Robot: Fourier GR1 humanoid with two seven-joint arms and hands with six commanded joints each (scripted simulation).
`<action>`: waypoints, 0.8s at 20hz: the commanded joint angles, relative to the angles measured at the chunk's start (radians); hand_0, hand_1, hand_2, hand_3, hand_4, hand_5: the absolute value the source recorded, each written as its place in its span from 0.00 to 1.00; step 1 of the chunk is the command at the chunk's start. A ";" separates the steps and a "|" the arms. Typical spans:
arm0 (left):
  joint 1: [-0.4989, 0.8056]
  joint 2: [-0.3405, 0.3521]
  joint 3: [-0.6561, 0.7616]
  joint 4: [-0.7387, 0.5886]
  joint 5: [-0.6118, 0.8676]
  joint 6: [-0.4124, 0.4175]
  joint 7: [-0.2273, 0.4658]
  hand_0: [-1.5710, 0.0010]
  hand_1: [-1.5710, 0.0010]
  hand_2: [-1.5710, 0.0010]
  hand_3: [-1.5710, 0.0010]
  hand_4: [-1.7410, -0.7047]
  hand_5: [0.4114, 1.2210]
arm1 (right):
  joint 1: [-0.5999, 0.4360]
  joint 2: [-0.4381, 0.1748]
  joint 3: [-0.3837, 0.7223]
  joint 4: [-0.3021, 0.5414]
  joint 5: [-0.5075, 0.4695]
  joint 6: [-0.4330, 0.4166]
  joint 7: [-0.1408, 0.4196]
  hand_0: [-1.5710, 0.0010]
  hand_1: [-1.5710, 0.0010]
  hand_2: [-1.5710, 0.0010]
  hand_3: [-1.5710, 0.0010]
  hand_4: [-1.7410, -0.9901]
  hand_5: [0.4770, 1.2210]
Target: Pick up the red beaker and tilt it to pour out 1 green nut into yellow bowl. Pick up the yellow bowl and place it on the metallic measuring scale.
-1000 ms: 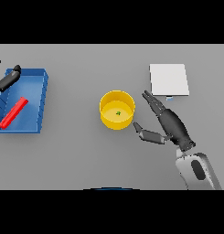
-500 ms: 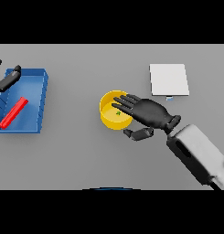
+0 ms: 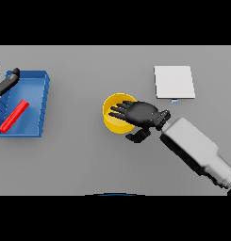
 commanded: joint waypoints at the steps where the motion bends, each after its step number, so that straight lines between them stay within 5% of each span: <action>1: 0.004 -0.005 0.003 0.014 0.005 0.000 0.001 1.00 1.00 1.00 1.00 0.98 0.34 | -0.016 0.007 0.010 0.030 0.008 0.002 -0.004 1.00 1.00 1.00 1.00 0.65 0.31; 11: 0.012 0.004 0.005 -0.001 0.005 -0.004 -0.021 1.00 1.00 1.00 1.00 0.99 0.34 | -0.077 0.065 0.026 0.132 0.001 0.083 0.036 1.00 0.99 0.99 0.97 0.54 0.45; 13: 0.015 0.011 0.010 -0.006 0.010 0.000 -0.017 1.00 1.00 1.00 1.00 0.99 0.35 | -0.072 0.071 0.030 0.128 0.000 0.096 0.039 0.82 0.85 0.89 0.89 0.47 0.53; 16: 0.022 0.014 0.012 -0.007 0.012 -0.003 -0.024 1.00 1.00 1.00 1.00 0.99 0.35 | -0.074 0.059 0.042 0.128 0.013 0.086 0.027 0.42 0.45 0.56 0.71 0.31 0.76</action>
